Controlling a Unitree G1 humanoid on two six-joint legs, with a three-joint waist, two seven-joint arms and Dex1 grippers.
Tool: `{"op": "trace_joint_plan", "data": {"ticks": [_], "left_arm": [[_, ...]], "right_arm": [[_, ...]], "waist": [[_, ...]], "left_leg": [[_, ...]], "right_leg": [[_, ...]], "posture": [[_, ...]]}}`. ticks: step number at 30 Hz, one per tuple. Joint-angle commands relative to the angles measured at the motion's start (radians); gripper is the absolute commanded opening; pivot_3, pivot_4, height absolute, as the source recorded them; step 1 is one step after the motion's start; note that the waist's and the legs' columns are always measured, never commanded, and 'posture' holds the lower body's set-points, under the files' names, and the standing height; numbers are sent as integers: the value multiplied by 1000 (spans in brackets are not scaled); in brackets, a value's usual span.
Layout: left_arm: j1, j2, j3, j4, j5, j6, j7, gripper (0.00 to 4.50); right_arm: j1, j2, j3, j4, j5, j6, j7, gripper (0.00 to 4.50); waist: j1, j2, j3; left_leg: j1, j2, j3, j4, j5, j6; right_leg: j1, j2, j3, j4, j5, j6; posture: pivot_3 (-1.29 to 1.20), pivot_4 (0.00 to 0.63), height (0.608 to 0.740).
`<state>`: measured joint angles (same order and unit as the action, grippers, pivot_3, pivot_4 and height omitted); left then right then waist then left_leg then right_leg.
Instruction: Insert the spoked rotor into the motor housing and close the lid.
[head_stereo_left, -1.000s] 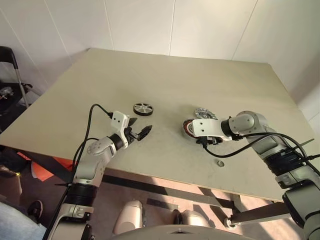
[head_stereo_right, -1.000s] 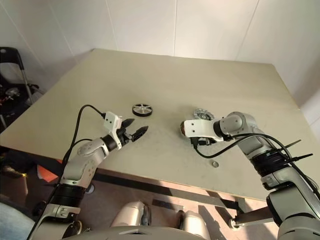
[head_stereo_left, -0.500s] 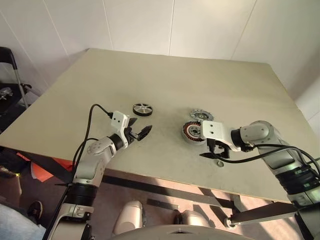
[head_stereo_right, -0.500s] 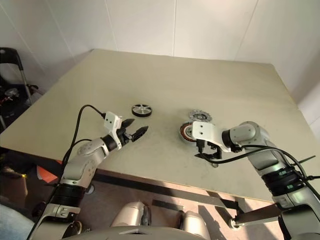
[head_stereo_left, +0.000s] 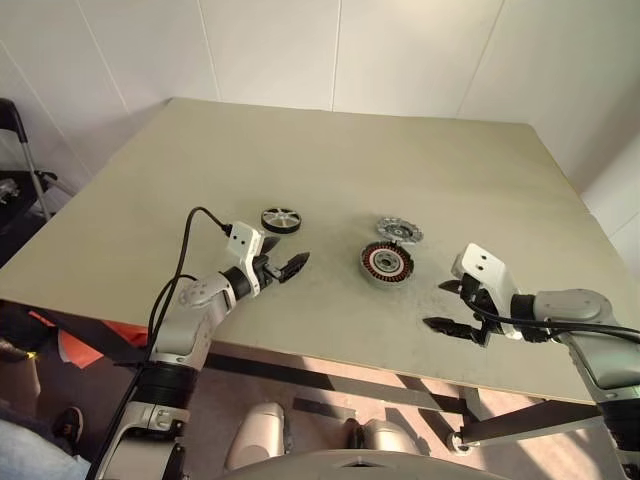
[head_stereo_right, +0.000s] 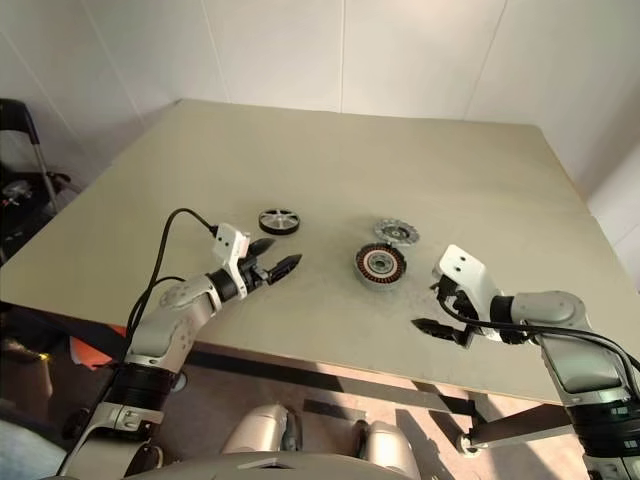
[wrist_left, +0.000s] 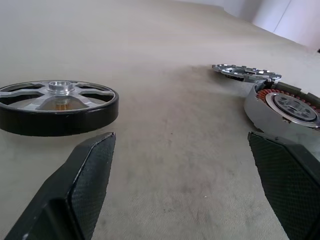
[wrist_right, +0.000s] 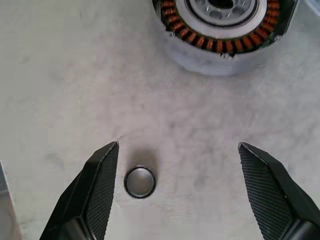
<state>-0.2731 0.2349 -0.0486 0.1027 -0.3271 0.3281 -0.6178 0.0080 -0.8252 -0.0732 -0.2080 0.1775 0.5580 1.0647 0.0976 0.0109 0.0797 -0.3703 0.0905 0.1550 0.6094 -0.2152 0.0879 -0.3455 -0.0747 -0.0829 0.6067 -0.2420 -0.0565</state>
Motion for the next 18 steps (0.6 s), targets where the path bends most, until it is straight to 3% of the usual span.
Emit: {"op": "trace_joint_plan", "data": {"ticks": [1, 10, 13, 18], "left_arm": [[-27, 5, 1, -6, 0, 0, -14, 4500], [-38, 7, 0, 5, 4, 1, -25, 4500], [-39, 10, 2, 6, 6, 1, -27, 4500], [-39, 12, 4, 5, 8, 1, -24, 4500]], "right_arm": [[36, -23, -44, -37, 34, -7, -6, 4326], [75, -36, -20, 19, 22, -38, -34, 4326], [76, -37, -8, 23, 22, -53, -35, 3705], [66, -42, 10, 51, 8, -94, -42, 2099]], "waist": [[-2, 0, 0], [-1, 1, 0], [-1, 1, 0], [-1, 1, 0]], "left_leg": [[0, 0, 0, 0, 0, 0], [1, 0, 0, 0, 1, -1], [1, 0, 0, -1, 0, -1], [1, 0, 0, -1, 0, -1]], "right_leg": [[0, 0, 0, 0, 0, 0], [1, 0, 0, 0, -4, 6], [1, 0, 0, 0, -3, 5], [1, 0, 0, 0, -2, 4]], "posture": [[0, 0, 740], [0, 0, 740], [0, 0, 740], [0, 0, 740]]}}
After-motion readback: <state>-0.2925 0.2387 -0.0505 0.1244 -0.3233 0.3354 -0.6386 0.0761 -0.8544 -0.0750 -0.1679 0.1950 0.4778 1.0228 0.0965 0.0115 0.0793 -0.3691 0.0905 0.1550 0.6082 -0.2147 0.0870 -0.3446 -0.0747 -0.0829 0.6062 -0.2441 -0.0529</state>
